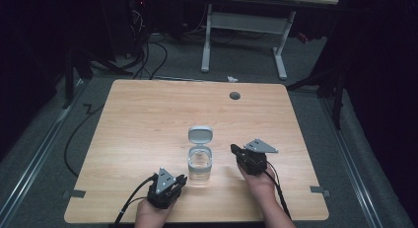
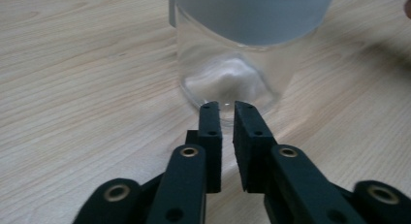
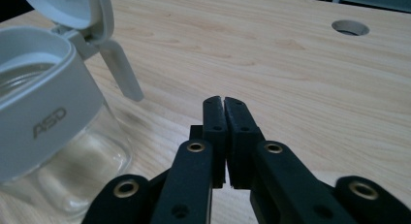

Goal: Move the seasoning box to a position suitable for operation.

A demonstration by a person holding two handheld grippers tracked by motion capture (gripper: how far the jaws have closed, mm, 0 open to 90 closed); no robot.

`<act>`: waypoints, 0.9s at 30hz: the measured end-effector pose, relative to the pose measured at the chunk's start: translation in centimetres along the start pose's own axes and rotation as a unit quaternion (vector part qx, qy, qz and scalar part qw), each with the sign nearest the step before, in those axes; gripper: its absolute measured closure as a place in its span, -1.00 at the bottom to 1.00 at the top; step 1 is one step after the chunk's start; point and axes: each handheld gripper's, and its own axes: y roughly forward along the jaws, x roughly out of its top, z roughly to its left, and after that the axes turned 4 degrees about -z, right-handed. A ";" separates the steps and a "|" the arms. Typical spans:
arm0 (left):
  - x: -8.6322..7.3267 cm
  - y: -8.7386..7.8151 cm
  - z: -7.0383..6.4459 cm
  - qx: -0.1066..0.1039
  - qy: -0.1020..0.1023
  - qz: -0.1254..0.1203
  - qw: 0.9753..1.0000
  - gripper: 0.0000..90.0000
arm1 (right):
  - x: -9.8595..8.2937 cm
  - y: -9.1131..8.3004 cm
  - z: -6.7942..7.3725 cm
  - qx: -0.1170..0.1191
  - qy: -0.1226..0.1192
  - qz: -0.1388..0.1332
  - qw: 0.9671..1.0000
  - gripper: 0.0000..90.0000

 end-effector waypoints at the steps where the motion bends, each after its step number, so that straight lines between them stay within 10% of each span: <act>1: -0.1 0.0 -0.2 -0.002 0.000 0.001 1.000 0.91 | 0.1 0.2 0.0 0.002 0.001 -0.003 1.000 1.00; 27: -0.6 1.2 -1.8 -0.014 -0.001 0.009 1.000 1.00 | 4.4 4.2 1.8 0.026 0.002 -0.030 0.999 1.00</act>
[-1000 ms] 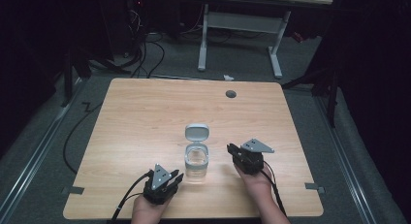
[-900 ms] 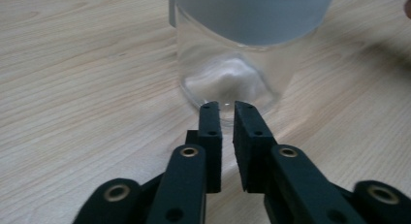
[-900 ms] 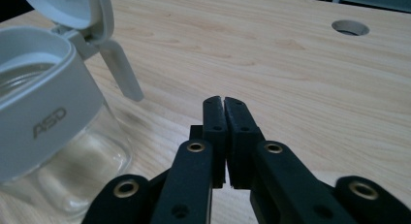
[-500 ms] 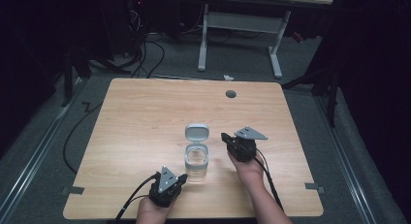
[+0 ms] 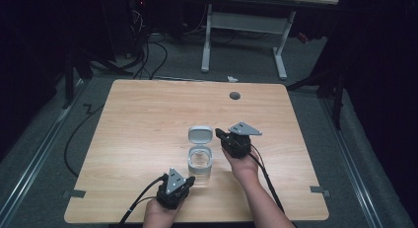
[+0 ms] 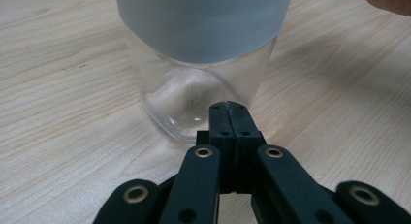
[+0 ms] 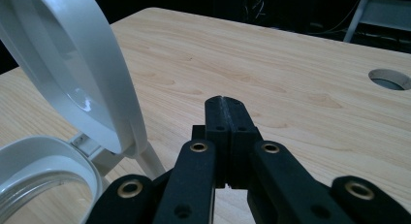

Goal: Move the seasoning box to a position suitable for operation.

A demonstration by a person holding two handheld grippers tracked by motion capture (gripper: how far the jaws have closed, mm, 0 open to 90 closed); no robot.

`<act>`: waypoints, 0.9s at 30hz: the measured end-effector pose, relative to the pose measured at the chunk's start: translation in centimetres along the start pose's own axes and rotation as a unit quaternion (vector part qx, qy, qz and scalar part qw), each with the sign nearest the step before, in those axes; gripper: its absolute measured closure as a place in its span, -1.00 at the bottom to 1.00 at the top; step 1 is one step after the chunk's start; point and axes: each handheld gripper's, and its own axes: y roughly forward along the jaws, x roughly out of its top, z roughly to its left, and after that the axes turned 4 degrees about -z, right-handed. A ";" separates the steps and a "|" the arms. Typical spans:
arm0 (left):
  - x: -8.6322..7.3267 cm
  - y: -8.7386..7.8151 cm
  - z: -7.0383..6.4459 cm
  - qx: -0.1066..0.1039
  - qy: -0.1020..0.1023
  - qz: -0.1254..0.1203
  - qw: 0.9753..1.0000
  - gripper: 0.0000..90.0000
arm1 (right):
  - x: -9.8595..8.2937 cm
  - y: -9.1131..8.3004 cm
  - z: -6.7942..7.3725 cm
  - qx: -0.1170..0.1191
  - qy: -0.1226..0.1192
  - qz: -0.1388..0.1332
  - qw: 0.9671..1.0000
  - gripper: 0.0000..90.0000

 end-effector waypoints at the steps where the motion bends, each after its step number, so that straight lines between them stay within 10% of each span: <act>1: 0.0 0.0 0.0 -0.001 0.000 0.001 1.000 1.00 | 0.0 0.0 0.0 0.001 -0.001 0.000 1.000 1.00; 27: 0.2 0.3 -0.3 -0.008 0.000 -0.007 1.000 1.00 | 2.3 0.3 0.7 0.007 -0.006 -0.022 1.000 1.00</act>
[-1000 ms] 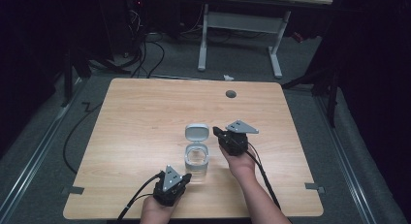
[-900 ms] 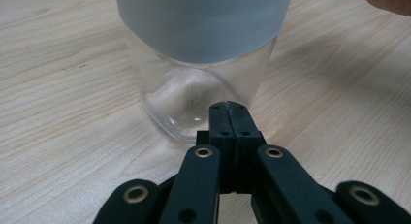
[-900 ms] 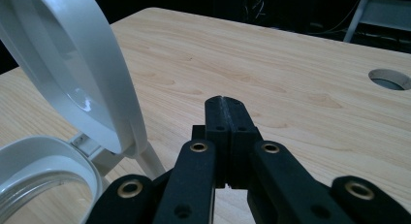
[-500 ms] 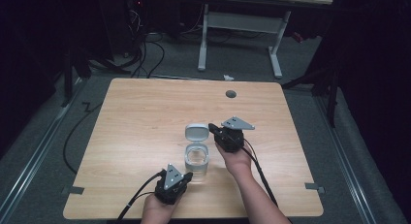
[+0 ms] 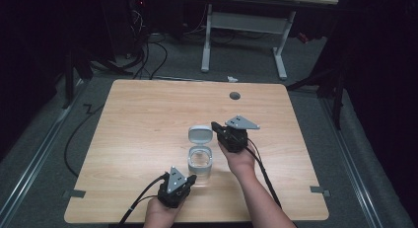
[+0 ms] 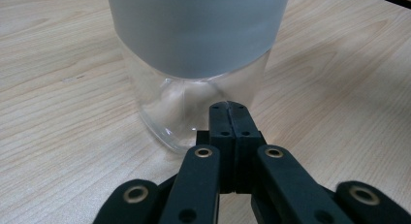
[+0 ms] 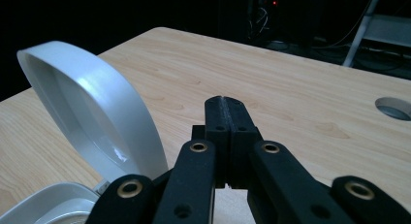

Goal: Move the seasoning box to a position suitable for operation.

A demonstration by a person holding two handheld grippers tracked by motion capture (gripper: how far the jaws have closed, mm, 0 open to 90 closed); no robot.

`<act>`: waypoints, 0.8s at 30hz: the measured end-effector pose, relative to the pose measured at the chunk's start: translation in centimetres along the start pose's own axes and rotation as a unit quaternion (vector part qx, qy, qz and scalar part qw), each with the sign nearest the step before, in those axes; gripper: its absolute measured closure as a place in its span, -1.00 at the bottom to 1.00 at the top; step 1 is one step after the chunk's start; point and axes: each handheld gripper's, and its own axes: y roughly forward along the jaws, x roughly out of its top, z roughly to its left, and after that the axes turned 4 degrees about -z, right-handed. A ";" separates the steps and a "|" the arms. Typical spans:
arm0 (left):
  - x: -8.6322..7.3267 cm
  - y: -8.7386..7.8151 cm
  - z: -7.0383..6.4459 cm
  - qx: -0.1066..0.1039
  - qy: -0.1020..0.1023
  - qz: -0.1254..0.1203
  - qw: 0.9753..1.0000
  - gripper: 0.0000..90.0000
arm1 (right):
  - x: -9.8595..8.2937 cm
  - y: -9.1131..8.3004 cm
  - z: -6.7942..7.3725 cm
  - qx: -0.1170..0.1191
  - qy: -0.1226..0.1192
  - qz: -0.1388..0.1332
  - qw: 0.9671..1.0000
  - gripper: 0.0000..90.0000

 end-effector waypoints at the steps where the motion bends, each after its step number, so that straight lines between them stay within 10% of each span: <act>1: 0.0 0.0 0.0 0.000 0.000 0.001 1.000 1.00 | 0.2 -0.1 0.1 0.002 0.000 -0.003 1.000 1.00; 24: -0.1 0.1 -0.1 -0.001 0.002 0.000 1.000 1.00 | -1.4 -3.0 2.5 0.031 -0.024 -0.020 0.999 1.00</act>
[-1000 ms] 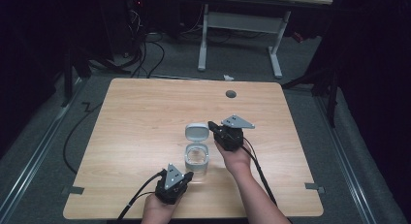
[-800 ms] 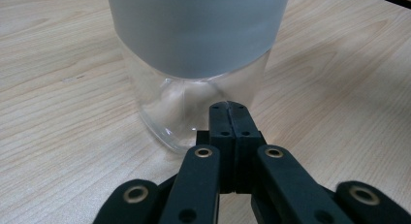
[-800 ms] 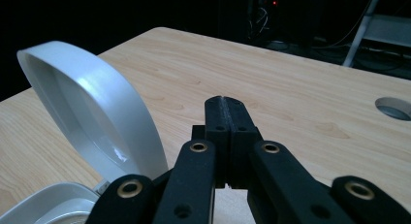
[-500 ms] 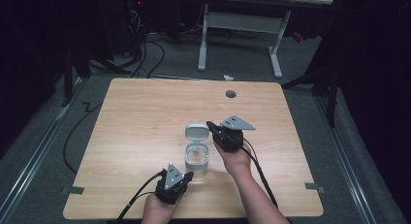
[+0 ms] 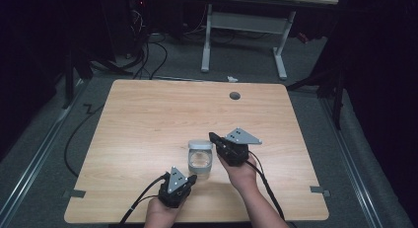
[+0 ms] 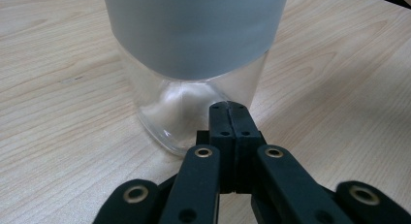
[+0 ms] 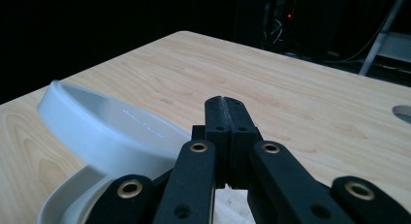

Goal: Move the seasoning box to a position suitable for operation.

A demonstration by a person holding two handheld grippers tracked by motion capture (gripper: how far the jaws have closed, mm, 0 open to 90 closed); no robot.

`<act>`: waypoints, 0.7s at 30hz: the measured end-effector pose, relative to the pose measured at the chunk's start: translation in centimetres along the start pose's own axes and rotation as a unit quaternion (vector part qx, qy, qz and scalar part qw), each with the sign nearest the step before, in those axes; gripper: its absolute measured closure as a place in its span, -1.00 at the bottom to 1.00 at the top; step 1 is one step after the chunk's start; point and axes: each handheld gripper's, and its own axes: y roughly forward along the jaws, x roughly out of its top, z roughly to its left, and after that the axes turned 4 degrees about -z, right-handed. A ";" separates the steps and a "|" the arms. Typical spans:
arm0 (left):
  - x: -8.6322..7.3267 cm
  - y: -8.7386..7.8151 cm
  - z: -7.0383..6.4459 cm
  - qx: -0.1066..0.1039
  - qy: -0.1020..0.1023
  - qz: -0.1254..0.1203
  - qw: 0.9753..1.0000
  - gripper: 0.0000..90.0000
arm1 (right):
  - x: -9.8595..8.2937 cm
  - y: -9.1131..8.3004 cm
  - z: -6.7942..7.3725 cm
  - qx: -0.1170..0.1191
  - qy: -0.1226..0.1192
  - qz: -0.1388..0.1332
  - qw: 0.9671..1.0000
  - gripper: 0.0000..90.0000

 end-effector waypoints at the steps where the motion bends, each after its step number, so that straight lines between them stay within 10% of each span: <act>1: 0.0 0.0 0.0 0.000 -0.001 0.000 1.000 1.00 | -0.1 -0.1 0.0 0.002 0.005 0.001 1.000 1.00; 21: 0.3 -0.9 0.4 0.002 0.001 -0.003 1.000 1.00 | -1.0 -1.8 0.8 0.001 -0.007 0.004 1.000 0.94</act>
